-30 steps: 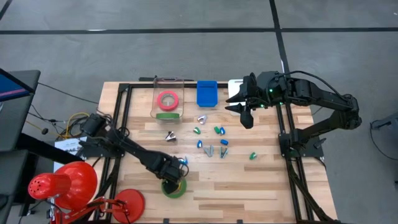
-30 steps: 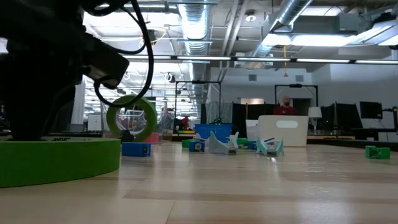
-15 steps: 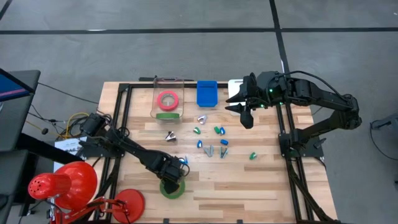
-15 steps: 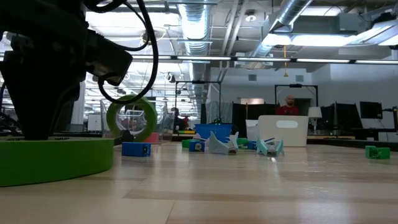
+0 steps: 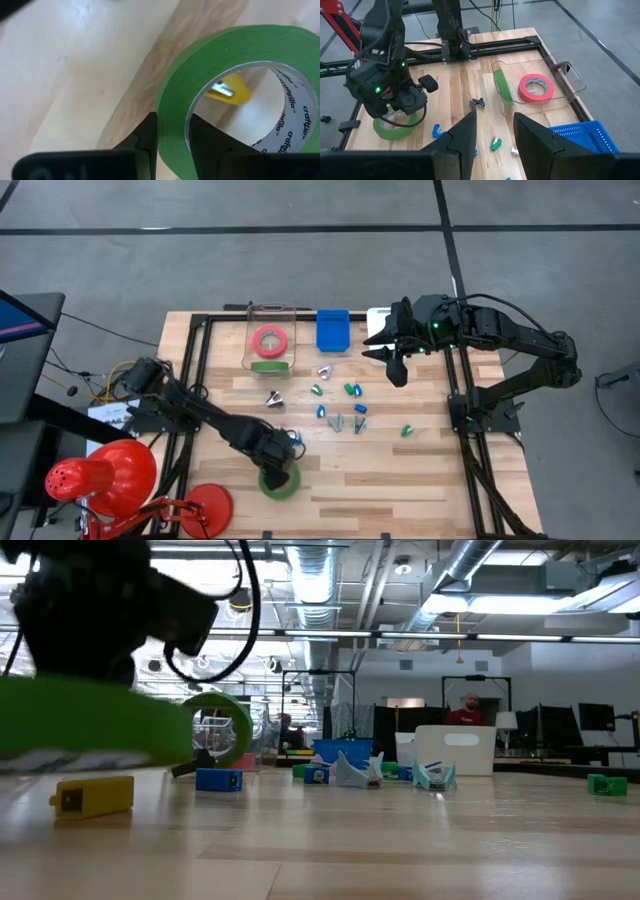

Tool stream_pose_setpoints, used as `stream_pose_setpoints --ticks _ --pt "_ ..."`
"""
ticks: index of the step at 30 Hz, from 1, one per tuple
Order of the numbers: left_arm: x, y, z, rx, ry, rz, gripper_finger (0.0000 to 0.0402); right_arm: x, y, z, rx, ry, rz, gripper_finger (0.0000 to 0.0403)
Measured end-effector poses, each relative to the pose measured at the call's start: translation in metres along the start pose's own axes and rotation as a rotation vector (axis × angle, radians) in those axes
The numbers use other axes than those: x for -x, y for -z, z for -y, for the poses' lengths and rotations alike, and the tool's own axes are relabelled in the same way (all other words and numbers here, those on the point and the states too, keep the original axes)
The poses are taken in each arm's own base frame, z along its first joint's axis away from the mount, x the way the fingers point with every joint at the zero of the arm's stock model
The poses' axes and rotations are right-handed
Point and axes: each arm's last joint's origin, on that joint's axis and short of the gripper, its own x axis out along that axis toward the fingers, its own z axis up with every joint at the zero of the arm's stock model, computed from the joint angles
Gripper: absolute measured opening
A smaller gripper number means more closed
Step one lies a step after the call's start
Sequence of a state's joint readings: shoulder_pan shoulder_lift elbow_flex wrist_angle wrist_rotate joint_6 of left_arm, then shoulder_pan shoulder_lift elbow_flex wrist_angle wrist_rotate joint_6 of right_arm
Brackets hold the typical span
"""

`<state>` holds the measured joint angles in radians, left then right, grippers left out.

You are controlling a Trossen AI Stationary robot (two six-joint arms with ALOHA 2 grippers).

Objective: Pick and place Stapler, Stapler remover, tape
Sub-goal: Put the green tape into the transparent bin

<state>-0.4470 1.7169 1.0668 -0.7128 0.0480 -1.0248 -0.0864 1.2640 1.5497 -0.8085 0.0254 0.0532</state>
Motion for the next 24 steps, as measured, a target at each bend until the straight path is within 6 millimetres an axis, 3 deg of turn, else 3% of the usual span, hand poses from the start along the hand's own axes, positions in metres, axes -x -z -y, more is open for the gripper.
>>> stream_pose_setpoints --ticks 8,15,24 --pt "0.049 -0.007 -0.011 0.036 0.081 0.172 0.0071 0.0 0.0 0.0 0.0 -0.003 0.0 0.0122" --pt "0.093 -0.022 -0.037 0.064 0.077 0.399 0.0071 0.0 0.0 0.0 0.0 -0.003 0.0 0.0122" --pt "0.118 -0.057 -0.085 0.092 -0.009 0.527 0.0071 0.0 0.0 0.0 0.0 -0.003 0.0 0.0122"
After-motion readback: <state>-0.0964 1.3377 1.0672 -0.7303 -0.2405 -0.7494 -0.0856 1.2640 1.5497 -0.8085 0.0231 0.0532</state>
